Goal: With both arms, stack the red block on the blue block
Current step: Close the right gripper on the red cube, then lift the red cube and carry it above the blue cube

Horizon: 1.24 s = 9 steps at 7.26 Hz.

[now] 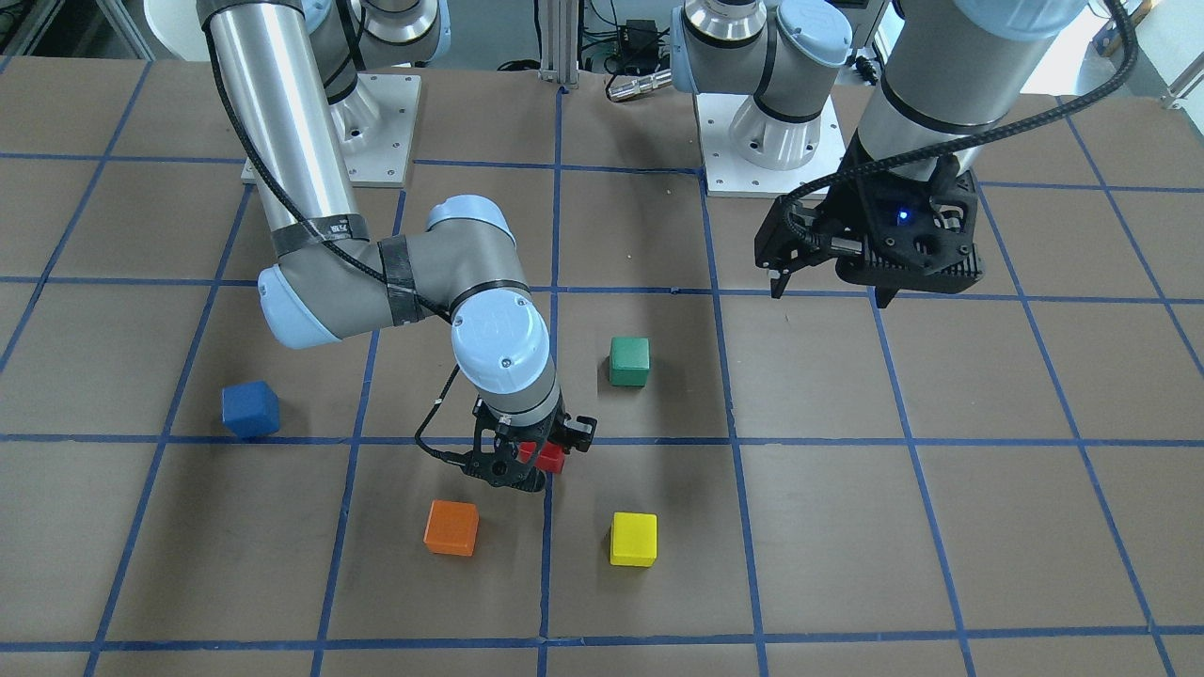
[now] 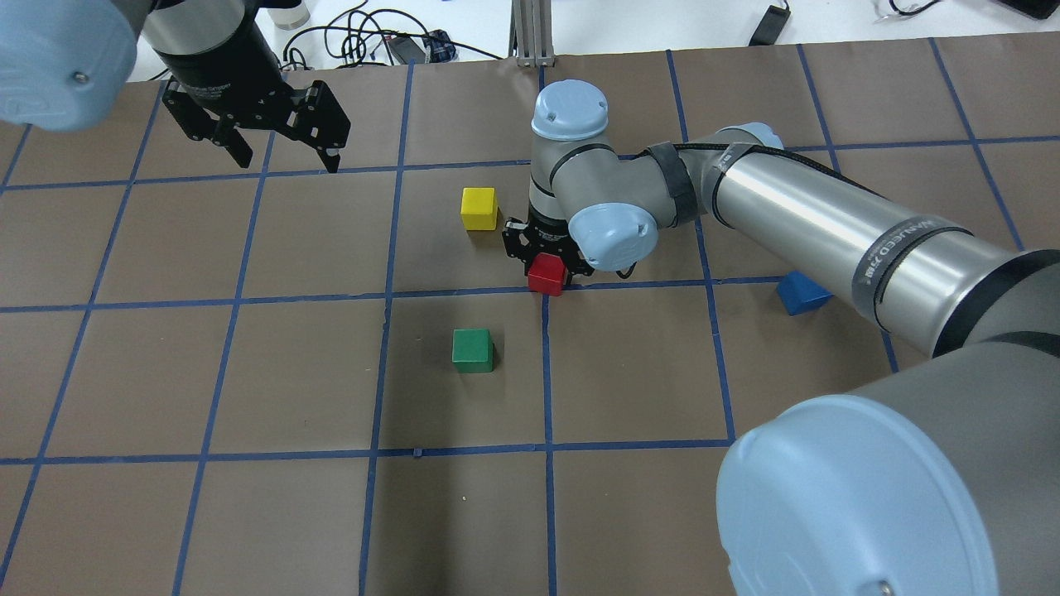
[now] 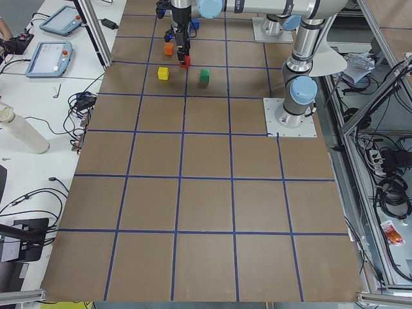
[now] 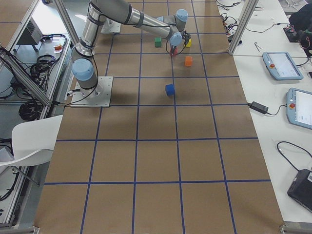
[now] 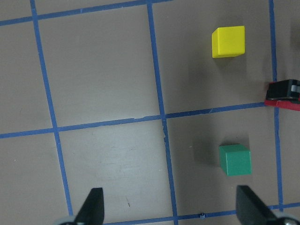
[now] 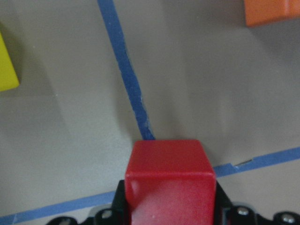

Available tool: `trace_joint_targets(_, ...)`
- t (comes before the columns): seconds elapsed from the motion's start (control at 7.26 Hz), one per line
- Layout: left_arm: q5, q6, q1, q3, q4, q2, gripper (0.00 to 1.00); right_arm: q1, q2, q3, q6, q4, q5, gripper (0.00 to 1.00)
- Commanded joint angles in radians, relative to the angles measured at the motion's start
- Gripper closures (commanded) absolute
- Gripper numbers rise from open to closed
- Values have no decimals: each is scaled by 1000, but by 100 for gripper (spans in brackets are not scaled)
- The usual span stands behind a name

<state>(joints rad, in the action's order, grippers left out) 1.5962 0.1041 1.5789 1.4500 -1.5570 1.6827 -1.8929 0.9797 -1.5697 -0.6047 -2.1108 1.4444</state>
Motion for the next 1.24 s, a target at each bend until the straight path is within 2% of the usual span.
trace_joint_targets(0.0,-1,-4,0,3,0,0,0,0,7,2,-19,15,-22,100)
trace_joint_targets(0.28,1,-10,1,35,27,-6,0,12,63,23,-3,79,-12,100)
trace_joint_targets(0.69,1,-3,1,38,49,-5,0,104,140,176,98,386,-7,100)
trace_joint_targets(0.83,-1,-7,1,38,49,-5,0,147,169,171,193,419,-1,100)
trace_joint_targets(0.96,-1,-9,3,38,48,-5,0,202,213,171,288,475,64,100)
trace_joint_targets(1.1,-1,-9,3,39,48,-5,0,250,256,165,378,545,82,100)
